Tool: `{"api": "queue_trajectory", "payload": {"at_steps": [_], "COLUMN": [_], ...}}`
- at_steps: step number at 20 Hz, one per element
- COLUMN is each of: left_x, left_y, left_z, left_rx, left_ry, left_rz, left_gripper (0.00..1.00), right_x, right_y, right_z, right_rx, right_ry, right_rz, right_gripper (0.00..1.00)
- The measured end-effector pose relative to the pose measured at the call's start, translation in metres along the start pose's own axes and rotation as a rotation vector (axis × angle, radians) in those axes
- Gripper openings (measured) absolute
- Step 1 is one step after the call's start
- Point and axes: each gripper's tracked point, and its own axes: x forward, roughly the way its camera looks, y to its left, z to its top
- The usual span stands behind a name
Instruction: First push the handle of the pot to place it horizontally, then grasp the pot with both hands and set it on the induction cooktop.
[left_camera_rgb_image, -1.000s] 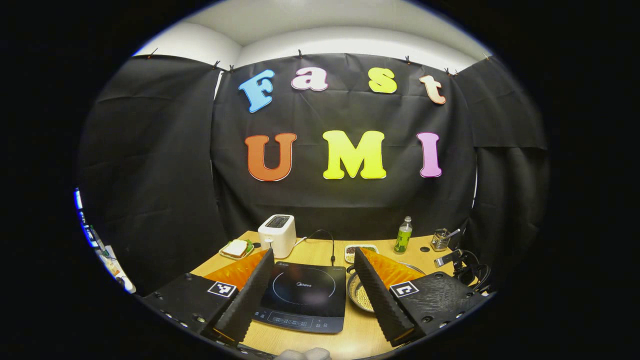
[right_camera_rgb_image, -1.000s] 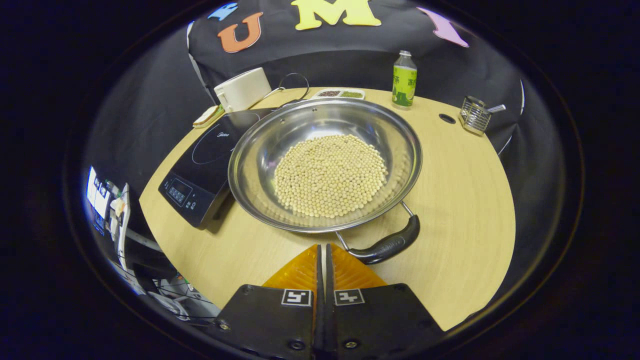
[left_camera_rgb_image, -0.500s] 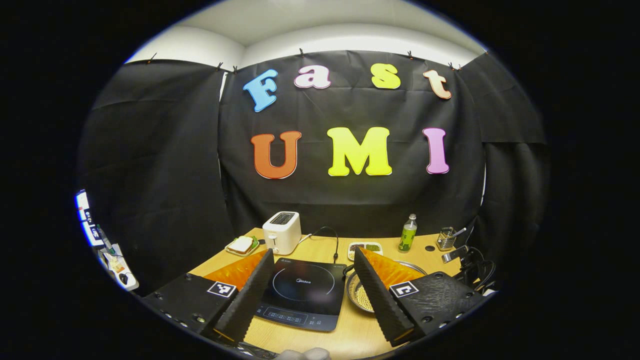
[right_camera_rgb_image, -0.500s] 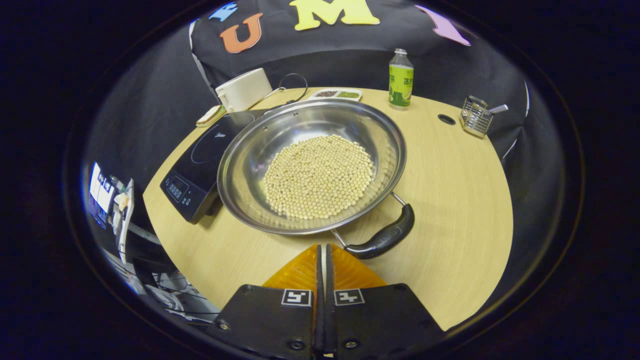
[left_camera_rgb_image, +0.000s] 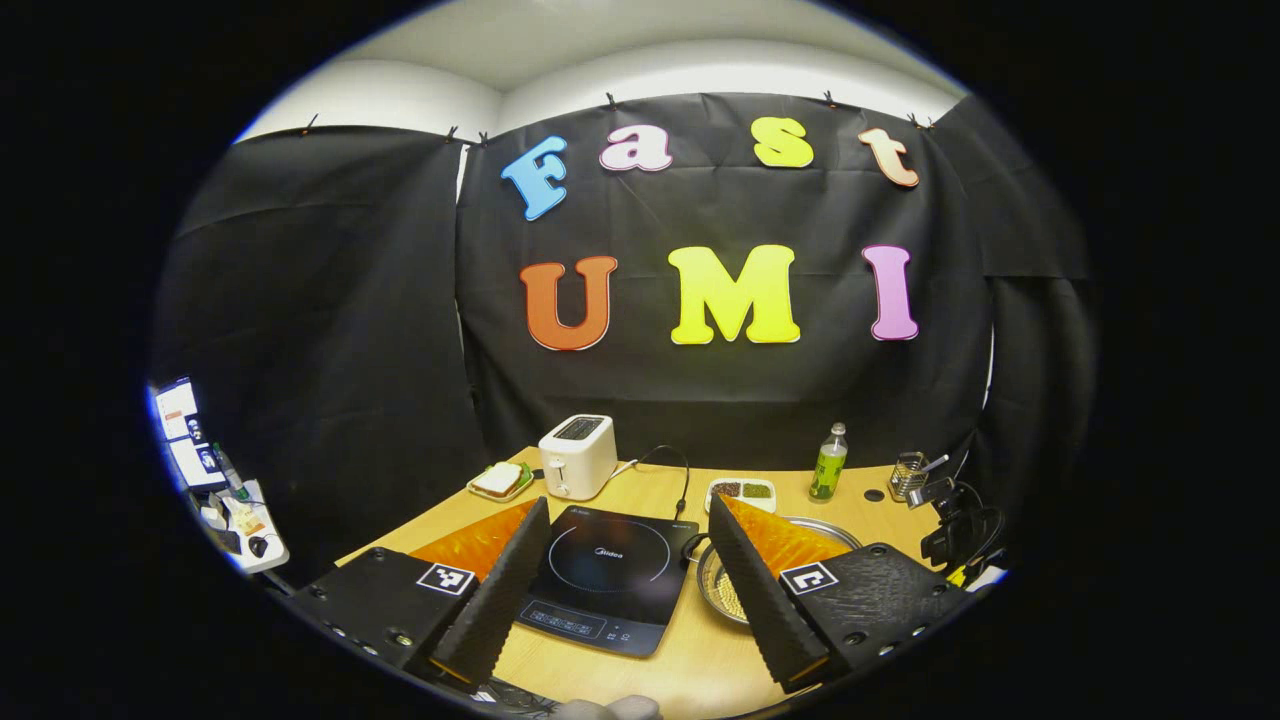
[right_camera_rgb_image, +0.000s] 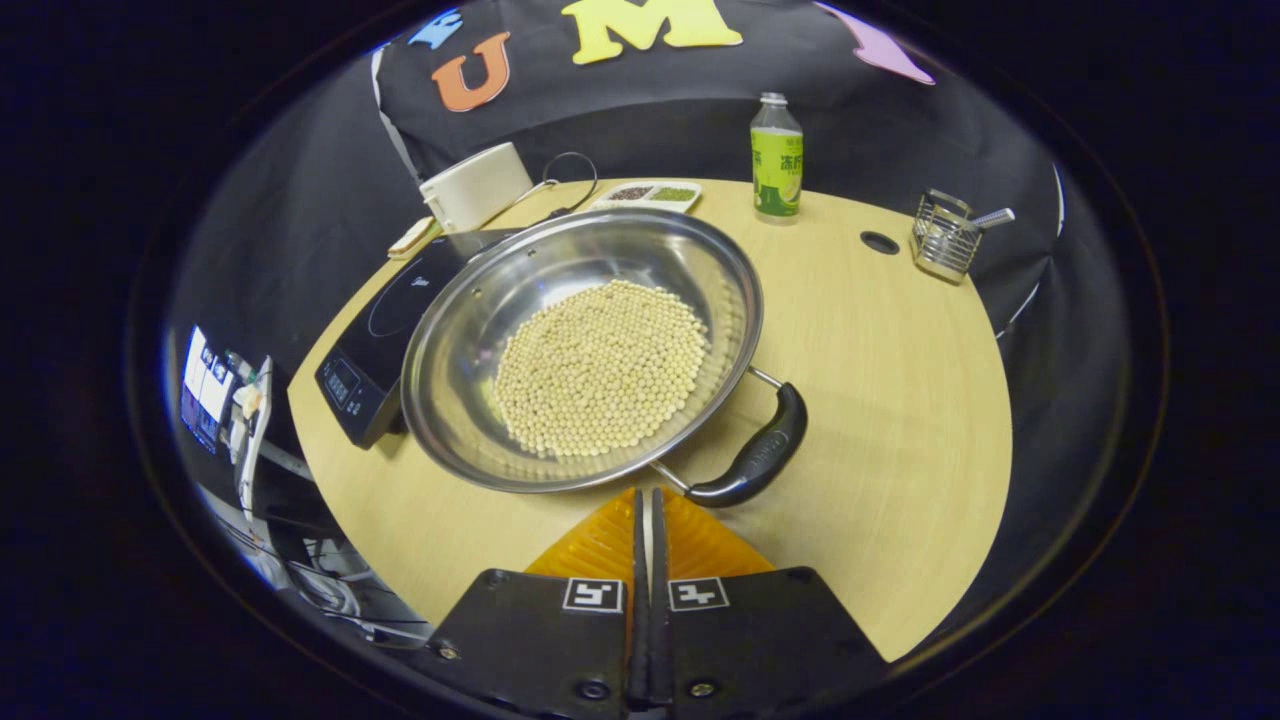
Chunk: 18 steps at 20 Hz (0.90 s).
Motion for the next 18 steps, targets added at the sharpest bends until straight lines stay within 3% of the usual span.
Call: {"api": "queue_trajectory", "payload": {"at_steps": [4,7,13,16,18], "left_x": [-0.001,-0.001,-0.001,0.000,0.000], "left_y": [-0.008,-0.012,-0.010,-0.011,-0.009], "left_z": [-0.002,-0.003,-0.003,-0.004,-0.002], "left_rx": [-0.004,-0.004,-0.009,-0.008,-0.008], "left_ry": [0.010,0.016,0.017,0.018,0.015], "left_rz": [0.025,0.038,0.067,0.074,0.081], "left_gripper": [0.96,0.96,0.96,0.96,0.96], "right_x": [0.003,0.004,0.002,0.006,0.007], "right_y": [-0.027,-0.038,-0.007,-0.009,-0.013], "right_z": [0.002,0.004,0.007,0.012,0.012], "right_rx": [0.001,0.040,-0.016,-0.042,-0.039], "right_ry": [0.013,0.018,0.021,0.020,0.023], "right_rz": [-0.026,-0.019,0.047,0.034,0.036], "right_gripper": [0.00,0.04,0.04,0.00,0.04]}}
